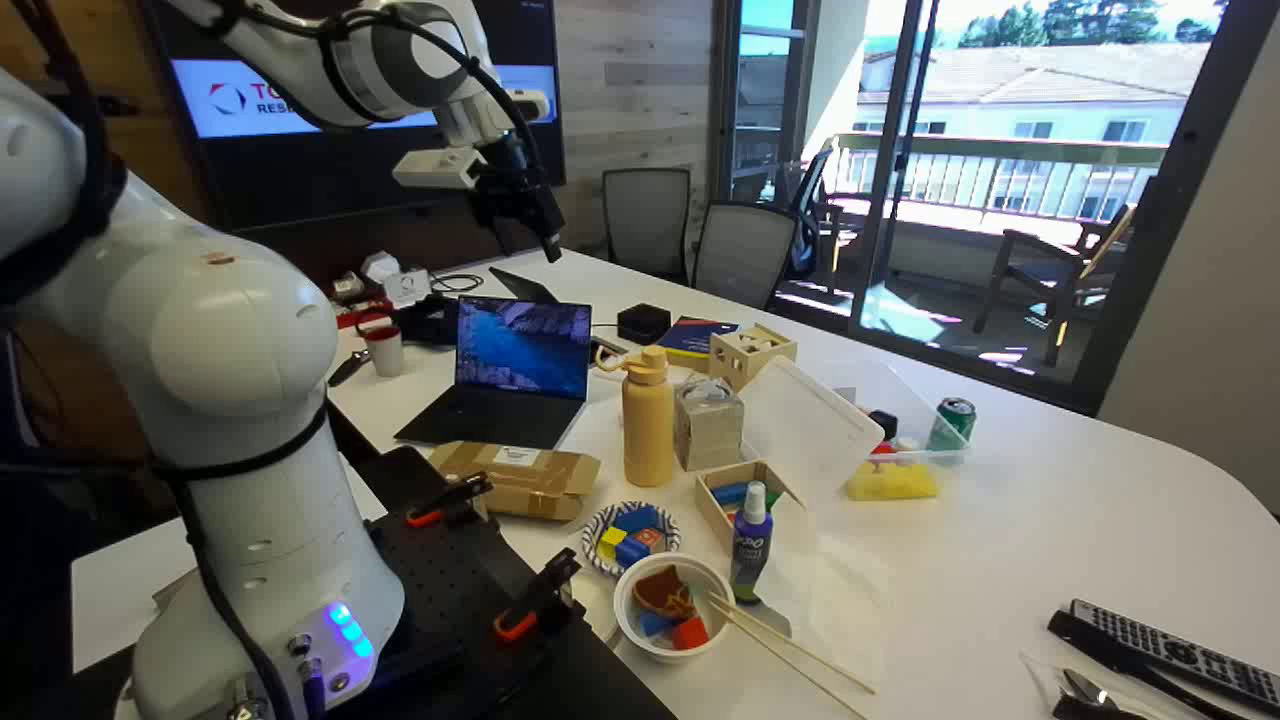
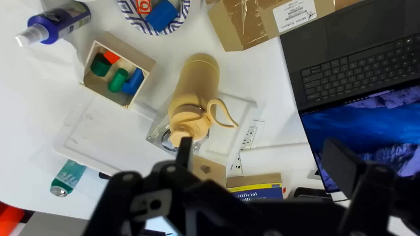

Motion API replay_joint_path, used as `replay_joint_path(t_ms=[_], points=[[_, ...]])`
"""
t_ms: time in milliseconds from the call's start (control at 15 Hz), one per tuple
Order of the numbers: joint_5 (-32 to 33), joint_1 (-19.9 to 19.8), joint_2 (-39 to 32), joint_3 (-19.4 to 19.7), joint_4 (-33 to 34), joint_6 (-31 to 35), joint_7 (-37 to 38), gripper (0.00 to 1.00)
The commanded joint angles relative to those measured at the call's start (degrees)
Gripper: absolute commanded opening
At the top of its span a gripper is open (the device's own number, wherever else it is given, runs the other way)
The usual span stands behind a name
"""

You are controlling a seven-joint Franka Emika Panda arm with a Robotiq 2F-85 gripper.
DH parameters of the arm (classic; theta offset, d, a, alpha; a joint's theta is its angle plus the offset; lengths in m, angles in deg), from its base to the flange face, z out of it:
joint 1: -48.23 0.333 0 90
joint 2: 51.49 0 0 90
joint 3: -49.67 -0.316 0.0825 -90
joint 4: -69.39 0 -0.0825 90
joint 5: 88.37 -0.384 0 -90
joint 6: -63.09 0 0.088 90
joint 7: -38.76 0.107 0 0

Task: Turn off the computer

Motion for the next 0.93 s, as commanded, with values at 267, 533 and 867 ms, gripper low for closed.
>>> replay_joint_path(t_ms=[267,533,867], points=[[0.27,0.3,0.0,0.33,0.11,-0.21,0.16,1.0],[-0.43,-0.28,-7.13,-2.18,3.68,1.79,4.73,1.0],[2.37,-0.27,-22.22,-8.17,12.71,5.01,10.54,1.0]])
